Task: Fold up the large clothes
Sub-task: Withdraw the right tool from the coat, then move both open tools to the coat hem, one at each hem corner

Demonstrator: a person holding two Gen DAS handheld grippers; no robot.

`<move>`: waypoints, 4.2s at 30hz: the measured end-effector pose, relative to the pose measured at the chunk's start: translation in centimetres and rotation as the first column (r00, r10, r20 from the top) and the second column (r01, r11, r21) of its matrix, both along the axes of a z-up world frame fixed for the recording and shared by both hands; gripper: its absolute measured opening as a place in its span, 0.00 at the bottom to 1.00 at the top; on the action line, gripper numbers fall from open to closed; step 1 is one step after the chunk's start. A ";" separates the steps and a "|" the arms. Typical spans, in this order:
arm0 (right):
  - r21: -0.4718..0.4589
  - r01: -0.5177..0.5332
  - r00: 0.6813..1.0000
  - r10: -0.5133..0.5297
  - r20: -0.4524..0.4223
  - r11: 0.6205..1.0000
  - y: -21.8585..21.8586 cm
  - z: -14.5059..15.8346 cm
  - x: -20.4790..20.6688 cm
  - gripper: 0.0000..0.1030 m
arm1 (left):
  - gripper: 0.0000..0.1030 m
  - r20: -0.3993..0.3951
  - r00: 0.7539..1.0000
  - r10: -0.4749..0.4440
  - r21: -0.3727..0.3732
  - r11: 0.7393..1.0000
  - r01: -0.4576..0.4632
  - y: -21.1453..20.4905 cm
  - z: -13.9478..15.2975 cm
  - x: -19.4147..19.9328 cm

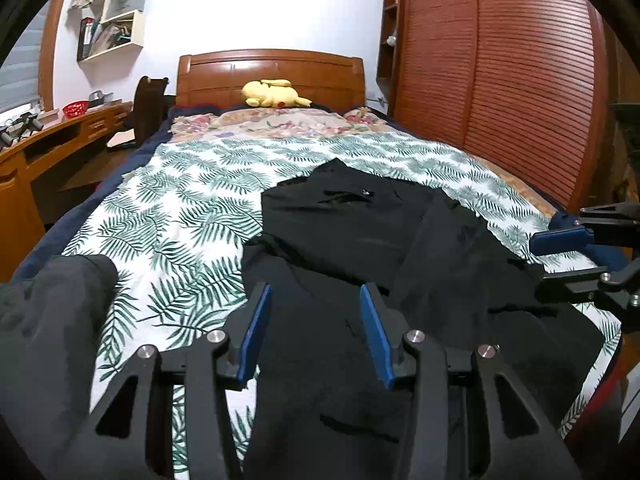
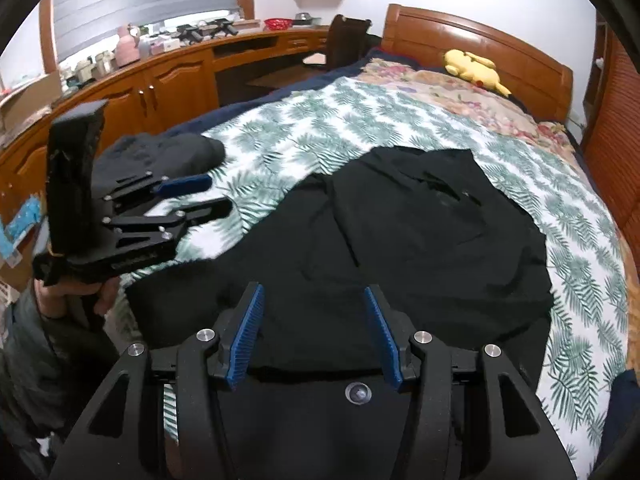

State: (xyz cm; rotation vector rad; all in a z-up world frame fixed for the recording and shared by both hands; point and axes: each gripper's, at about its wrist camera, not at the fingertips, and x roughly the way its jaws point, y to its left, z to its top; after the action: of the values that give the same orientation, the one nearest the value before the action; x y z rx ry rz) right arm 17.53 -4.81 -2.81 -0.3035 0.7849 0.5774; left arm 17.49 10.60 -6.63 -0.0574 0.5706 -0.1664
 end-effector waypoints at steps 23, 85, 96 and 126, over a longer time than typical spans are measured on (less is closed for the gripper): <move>-0.055 0.153 0.988 -0.155 -0.027 0.987 -7.5 -7.7 -0.1 0.52 | 0.43 -0.227 0.969 -0.092 0.054 0.993 0.106 -3.5 -6.7 0.2; -0.041 0.177 0.983 -0.179 -0.052 0.983 -9.3 -7.9 9.2 0.62 | 0.25 -0.190 0.977 0.097 0.085 0.993 -0.082 2.0 -4.4 -6.8; 0.054 -0.080 0.991 0.085 -0.099 0.995 3.1 -8.7 3.2 0.62 | 0.28 -0.215 0.967 0.135 0.101 0.988 -0.115 3.1 -5.0 -8.7; -0.030 0.273 0.962 -0.273 -0.001 0.962 -17.0 -8.3 -6.4 0.62 | 0.36 -0.269 0.953 0.140 0.131 0.985 -0.108 1.8 -7.9 -7.9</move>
State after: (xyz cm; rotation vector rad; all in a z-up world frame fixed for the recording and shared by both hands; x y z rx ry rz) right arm 11.09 -21.82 -11.14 -0.2162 0.8245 0.3072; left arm 9.61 12.40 -14.52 -0.0043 0.8540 -0.0015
